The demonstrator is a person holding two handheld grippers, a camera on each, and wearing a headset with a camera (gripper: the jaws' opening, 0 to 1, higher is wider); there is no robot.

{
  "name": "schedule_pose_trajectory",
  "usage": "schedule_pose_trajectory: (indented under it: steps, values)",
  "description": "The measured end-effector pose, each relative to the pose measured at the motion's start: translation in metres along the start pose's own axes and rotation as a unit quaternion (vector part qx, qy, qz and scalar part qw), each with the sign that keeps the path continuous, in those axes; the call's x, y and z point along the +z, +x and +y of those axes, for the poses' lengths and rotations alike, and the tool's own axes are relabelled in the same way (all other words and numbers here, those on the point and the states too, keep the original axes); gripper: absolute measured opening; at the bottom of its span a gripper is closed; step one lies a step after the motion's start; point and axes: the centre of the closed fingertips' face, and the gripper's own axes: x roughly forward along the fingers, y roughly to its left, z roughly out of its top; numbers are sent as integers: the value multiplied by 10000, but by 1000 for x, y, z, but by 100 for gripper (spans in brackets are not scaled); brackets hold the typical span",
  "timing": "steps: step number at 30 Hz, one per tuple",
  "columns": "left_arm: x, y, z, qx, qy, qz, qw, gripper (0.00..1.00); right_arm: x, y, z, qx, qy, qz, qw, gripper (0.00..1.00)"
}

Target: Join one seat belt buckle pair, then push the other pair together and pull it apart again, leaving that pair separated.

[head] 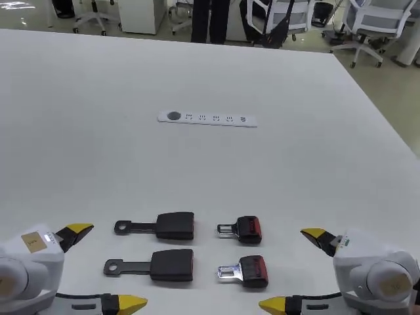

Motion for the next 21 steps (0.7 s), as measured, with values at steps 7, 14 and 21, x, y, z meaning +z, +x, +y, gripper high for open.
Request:
schedule_pose_trajectory:
  steps: [7, 14, 21]
  values:
    - [-1, 0, -2, 0, 32, 23, 10000, 98, 3, 0, -1, 15, -41, -41, 10000, 90]
    - [-1, 0, -3, -24, 54, 21, 10000, 98, 2, -3, -1, -1, -22, -35, 10000, 90]
    - [-2, 0, -4, -42, 50, 37, 10000, 98, 0, -5, -2, -3, -8, -20, 10000, 90]
